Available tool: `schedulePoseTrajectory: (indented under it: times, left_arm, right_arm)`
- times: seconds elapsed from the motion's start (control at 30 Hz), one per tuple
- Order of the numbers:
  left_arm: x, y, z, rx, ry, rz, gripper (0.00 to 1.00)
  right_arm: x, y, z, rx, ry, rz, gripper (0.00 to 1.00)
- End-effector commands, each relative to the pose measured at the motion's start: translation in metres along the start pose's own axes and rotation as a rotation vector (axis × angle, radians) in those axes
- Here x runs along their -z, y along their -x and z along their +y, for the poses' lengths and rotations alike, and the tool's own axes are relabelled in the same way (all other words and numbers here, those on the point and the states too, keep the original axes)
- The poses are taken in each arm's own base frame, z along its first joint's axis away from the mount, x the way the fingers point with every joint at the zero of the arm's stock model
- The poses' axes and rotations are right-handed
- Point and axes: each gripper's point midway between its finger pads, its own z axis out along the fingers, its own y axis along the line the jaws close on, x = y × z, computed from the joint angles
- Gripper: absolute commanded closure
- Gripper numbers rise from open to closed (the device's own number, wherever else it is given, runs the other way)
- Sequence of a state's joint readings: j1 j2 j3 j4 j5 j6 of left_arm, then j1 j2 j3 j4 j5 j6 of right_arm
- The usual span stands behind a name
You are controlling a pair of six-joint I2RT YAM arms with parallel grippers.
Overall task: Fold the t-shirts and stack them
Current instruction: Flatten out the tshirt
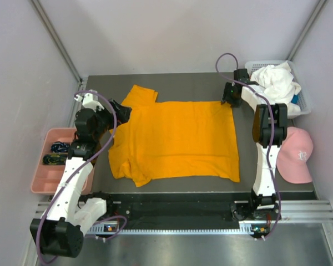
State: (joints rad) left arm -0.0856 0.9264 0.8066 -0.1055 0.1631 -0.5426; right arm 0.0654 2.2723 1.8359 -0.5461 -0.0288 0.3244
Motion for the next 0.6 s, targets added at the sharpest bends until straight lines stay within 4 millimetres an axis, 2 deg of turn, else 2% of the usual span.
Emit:
schedulePoseTrajectory:
  times: [0.0,0.2,0.4,0.57]
  left_arm:
    - [0.003,0.014,-0.006,-0.029,-0.020,-0.056,0.01]
    - [0.003,0.013,-0.004,-0.028,-0.010,-0.059,0.01]
    - [0.001,0.013,-0.002,-0.029,-0.001,-0.057,0.01]
    - [0.001,0.013,-0.002,-0.027,-0.003,-0.056,0.01]
  right_arm:
    - [0.014,0.027,-0.008,0.022,-0.049,-0.068,0.44]
    - [0.010,0.037,-0.014,0.030,-0.071,-0.074,0.43]
    - [-0.006,0.026,-0.019,0.030,-0.066,-0.019,0.44]
    - [-0.007,0.023,-0.017,0.033,-0.052,0.001,0.44]
